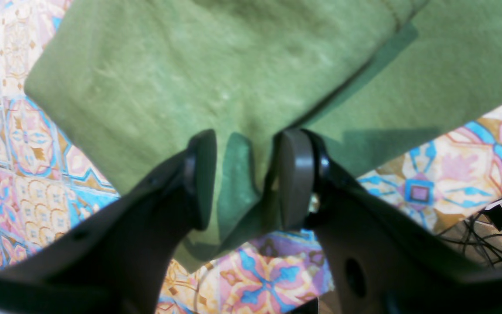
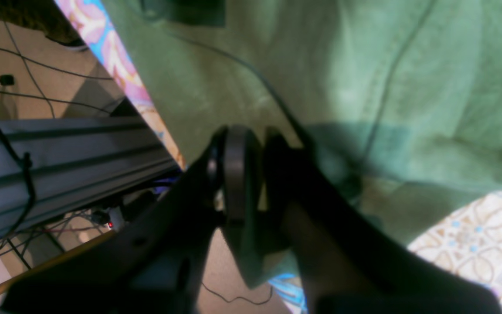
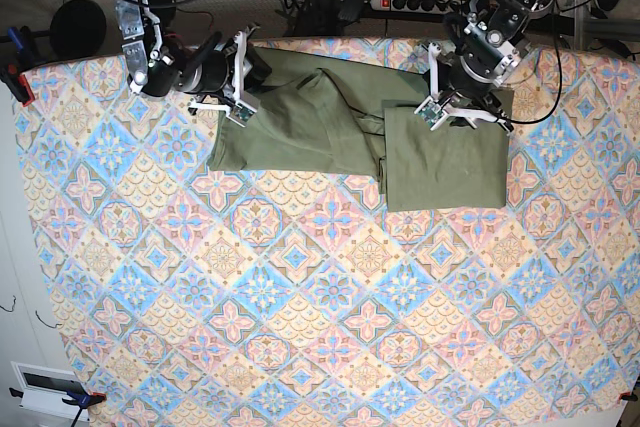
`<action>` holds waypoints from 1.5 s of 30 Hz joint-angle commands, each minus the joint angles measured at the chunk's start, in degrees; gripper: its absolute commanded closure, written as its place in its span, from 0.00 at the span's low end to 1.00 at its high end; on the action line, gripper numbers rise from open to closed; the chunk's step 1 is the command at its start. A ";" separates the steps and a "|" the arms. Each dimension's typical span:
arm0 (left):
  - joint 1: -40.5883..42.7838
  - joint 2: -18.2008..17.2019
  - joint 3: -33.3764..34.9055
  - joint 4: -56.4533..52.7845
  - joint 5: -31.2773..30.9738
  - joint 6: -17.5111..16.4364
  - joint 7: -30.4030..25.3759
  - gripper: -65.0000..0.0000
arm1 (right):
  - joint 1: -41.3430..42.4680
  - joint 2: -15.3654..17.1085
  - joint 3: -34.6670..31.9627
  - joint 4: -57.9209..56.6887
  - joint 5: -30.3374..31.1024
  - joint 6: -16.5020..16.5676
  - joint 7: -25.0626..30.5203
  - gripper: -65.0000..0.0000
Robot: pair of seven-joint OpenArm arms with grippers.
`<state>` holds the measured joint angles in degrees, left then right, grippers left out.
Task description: Layout the t-shirt on the table in an organized manner, then fold the t-shirt properly
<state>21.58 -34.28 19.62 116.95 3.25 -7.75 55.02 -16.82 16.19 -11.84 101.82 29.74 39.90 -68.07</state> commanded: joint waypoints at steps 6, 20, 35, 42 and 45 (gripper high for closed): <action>-0.35 -0.40 -0.58 0.81 -0.30 0.23 -0.74 0.64 | 0.07 0.39 0.10 -0.77 -2.53 0.10 -0.72 0.89; -2.20 1.71 -6.12 0.72 -9.36 0.23 -0.56 0.65 | -0.10 0.47 0.36 -2.00 -2.53 0.10 -0.63 0.89; -0.18 -1.89 -6.30 1.25 -9.18 -0.03 -0.65 1.00 | -0.10 0.47 0.54 -1.64 -2.53 0.10 -0.63 0.89; 3.08 -6.64 -6.47 2.04 -9.62 -0.03 -1.00 1.00 | -0.02 0.65 0.63 -1.64 -2.53 0.10 -0.54 0.89; 4.22 -7.52 -6.56 2.75 -9.62 -0.12 -1.09 1.00 | -0.02 0.65 1.07 -1.64 -2.53 0.10 -0.54 0.89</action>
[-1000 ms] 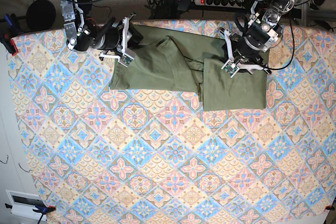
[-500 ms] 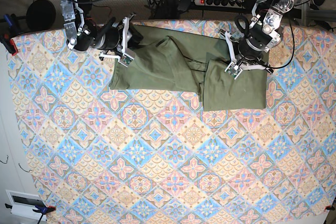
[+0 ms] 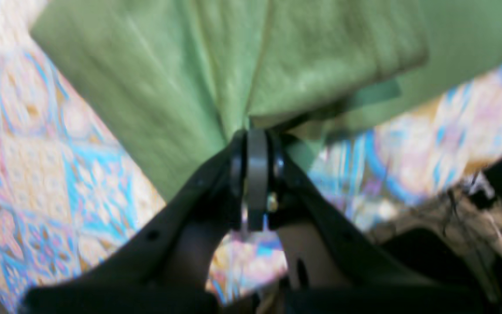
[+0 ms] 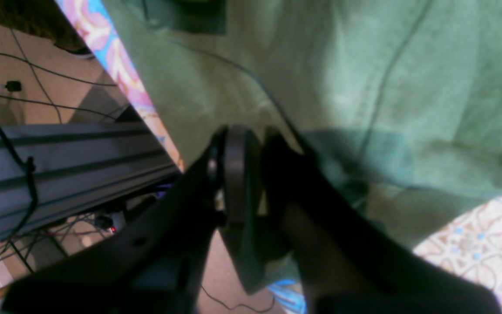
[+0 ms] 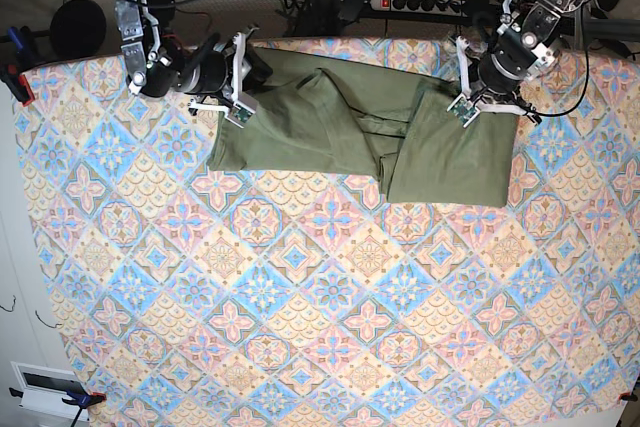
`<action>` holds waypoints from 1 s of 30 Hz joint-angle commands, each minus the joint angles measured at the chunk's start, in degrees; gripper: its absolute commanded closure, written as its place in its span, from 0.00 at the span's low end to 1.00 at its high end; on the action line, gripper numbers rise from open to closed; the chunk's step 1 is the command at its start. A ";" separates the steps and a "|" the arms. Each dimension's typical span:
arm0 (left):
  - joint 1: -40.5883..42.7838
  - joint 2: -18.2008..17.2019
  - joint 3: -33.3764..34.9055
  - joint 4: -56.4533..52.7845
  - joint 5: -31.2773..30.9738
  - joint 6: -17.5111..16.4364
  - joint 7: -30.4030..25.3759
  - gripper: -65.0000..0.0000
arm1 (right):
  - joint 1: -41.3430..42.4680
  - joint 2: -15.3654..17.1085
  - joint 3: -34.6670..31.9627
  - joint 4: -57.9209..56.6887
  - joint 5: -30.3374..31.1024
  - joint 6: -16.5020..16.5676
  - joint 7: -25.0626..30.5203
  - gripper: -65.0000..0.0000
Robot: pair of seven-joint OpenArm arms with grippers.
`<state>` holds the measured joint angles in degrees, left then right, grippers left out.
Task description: Layout the t-shirt on the table in an organized manner, then fold the t-shirt properly
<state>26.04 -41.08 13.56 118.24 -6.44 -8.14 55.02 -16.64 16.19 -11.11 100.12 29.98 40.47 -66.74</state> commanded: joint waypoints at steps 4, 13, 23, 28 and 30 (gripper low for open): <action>1.17 -2.83 -0.51 1.81 0.06 0.27 -1.09 1.00 | -0.19 0.65 2.37 0.06 -2.77 -0.47 -1.88 0.89; 2.40 -4.85 -0.51 1.81 0.15 0.19 -1.09 1.00 | -0.28 0.65 2.81 0.06 -2.77 -0.47 -1.88 0.89; 2.22 -4.68 -0.51 1.72 -0.29 0.19 -1.00 0.99 | -0.19 0.65 2.81 0.06 -2.77 -0.47 -1.88 0.89; 2.22 -4.68 -0.77 1.81 -8.11 0.19 -1.00 0.91 | -0.19 0.65 3.33 0.06 -2.77 -0.47 -1.88 0.89; 2.22 -4.68 -3.06 1.72 -13.48 0.19 -1.00 0.85 | -0.19 0.65 4.30 0.06 -2.77 -0.47 -1.88 0.89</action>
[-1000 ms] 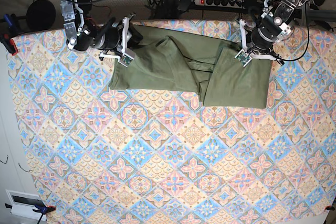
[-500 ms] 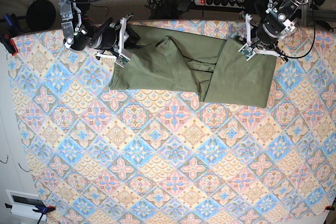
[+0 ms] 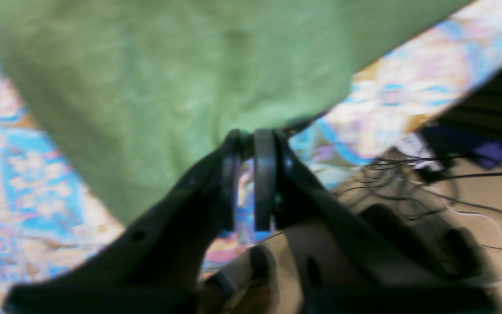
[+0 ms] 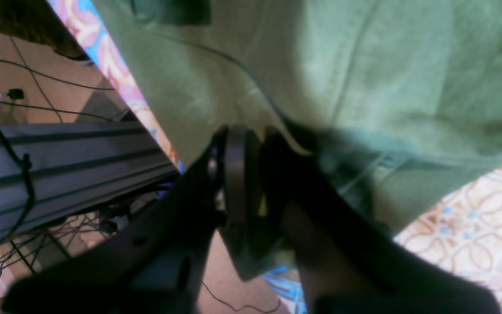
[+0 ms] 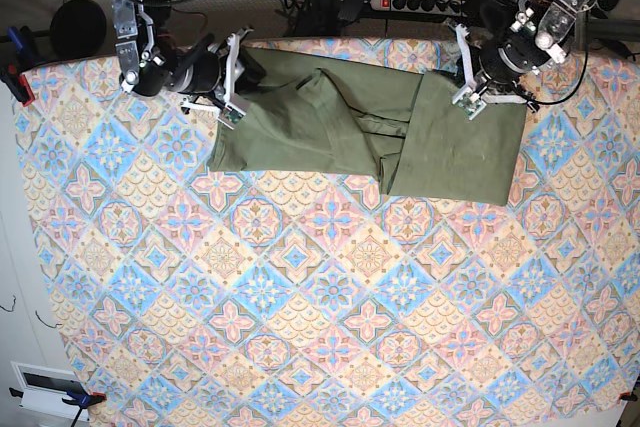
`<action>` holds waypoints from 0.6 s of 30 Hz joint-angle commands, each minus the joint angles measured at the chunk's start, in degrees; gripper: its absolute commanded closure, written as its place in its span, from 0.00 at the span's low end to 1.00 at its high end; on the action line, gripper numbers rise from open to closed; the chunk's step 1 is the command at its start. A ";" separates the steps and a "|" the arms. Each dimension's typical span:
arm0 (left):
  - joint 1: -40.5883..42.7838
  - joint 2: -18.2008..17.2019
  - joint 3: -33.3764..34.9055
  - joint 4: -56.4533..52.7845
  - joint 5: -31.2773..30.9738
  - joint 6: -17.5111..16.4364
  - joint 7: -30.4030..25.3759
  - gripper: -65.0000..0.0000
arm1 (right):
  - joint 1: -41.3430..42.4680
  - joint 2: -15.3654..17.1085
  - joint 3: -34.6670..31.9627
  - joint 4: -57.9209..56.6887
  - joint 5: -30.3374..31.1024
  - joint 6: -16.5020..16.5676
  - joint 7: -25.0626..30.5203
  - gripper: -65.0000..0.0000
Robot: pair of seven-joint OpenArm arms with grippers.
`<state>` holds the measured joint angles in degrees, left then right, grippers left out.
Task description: Layout the t-shirt on the table in an organized manner, then fold the t-shirt properly
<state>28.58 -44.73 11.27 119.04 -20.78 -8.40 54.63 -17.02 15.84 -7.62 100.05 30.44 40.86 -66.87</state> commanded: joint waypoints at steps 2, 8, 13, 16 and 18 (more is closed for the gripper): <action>-0.31 -1.03 -3.22 0.91 -5.38 0.45 -0.52 0.76 | 0.18 1.00 1.77 0.13 -3.23 -0.86 -1.83 0.89; -0.40 -0.85 -12.37 0.74 -24.63 0.45 -0.26 0.51 | 0.18 1.09 3.00 0.04 -3.23 -0.86 -1.83 0.89; -0.40 3.10 -23.88 -2.34 -39.66 0.45 2.29 0.51 | 0.18 1.09 4.94 -0.23 -3.23 -0.86 -1.83 0.89; -3.65 6.88 -27.05 -4.71 -43.88 0.45 8.71 0.51 | 0.18 1.18 7.40 -0.31 -3.23 -0.86 -1.83 0.89; -5.68 9.08 -27.14 -6.38 -43.71 0.45 11.26 0.51 | 0.18 1.26 8.72 -0.40 -3.23 -0.86 -2.18 0.89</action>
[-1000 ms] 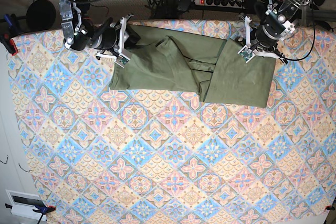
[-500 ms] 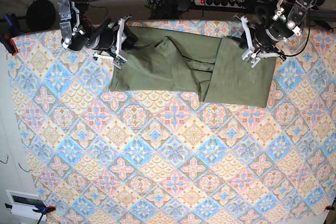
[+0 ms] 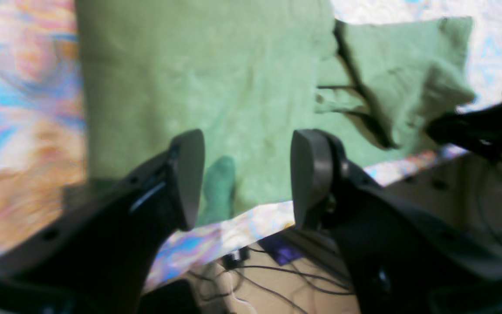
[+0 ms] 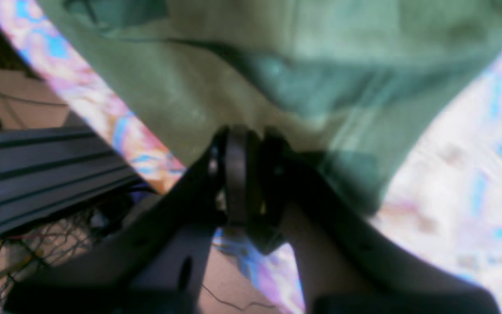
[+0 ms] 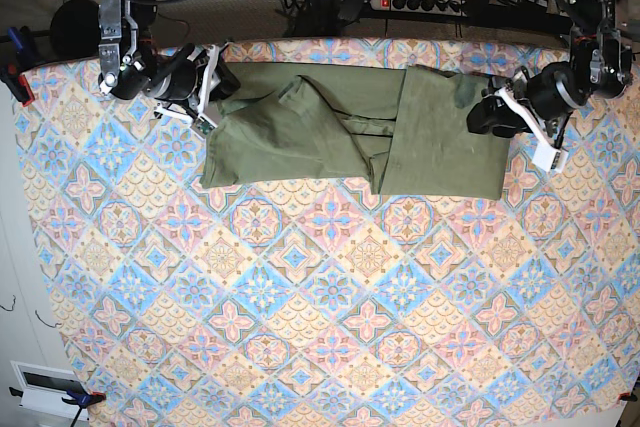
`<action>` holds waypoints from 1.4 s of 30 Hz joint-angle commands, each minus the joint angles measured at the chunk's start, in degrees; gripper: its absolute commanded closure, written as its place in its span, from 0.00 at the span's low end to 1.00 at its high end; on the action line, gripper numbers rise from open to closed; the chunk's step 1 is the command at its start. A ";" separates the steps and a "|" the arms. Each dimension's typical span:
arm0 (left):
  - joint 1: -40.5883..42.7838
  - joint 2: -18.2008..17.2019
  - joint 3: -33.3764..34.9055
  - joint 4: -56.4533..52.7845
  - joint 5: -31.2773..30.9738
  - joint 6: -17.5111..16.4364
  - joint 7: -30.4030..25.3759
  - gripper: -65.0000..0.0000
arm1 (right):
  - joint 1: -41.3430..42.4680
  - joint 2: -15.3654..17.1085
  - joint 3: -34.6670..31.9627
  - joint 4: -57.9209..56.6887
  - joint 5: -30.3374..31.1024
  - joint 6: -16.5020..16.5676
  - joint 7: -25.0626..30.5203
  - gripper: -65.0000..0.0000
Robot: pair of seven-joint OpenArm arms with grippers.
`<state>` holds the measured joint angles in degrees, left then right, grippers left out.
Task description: Layout the t-shirt on the table in an organized manner, then fold the t-shirt properly
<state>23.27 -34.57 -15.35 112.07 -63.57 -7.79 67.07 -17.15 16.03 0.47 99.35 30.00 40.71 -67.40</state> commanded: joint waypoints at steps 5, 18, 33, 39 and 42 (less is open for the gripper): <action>-1.95 3.40 -0.60 -2.05 -0.91 -0.16 -0.47 0.51 | 0.31 2.39 3.44 0.30 -2.79 -0.71 -1.83 0.89; -1.77 7.71 -0.60 -2.05 -0.82 -0.16 -0.39 0.51 | -1.62 4.67 8.63 10.76 -2.61 -0.71 -1.83 0.79; -1.60 7.80 -0.60 -2.05 -0.82 -0.16 -0.30 0.51 | 9.45 4.85 11.18 11.20 1.08 -0.71 -5.62 0.60; -1.68 7.80 -0.60 -3.72 -0.82 -0.08 -0.39 0.51 | 11.21 4.76 11.18 8.83 4.59 -0.71 -5.62 0.40; -1.68 7.80 -0.60 -4.07 -0.82 -0.08 -0.56 0.51 | 11.30 4.67 11.18 8.03 5.39 -0.71 -5.53 0.33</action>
<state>21.91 -26.02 -15.51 107.09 -63.40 -7.51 67.31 -6.68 19.97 11.20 106.74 34.59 39.88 -73.78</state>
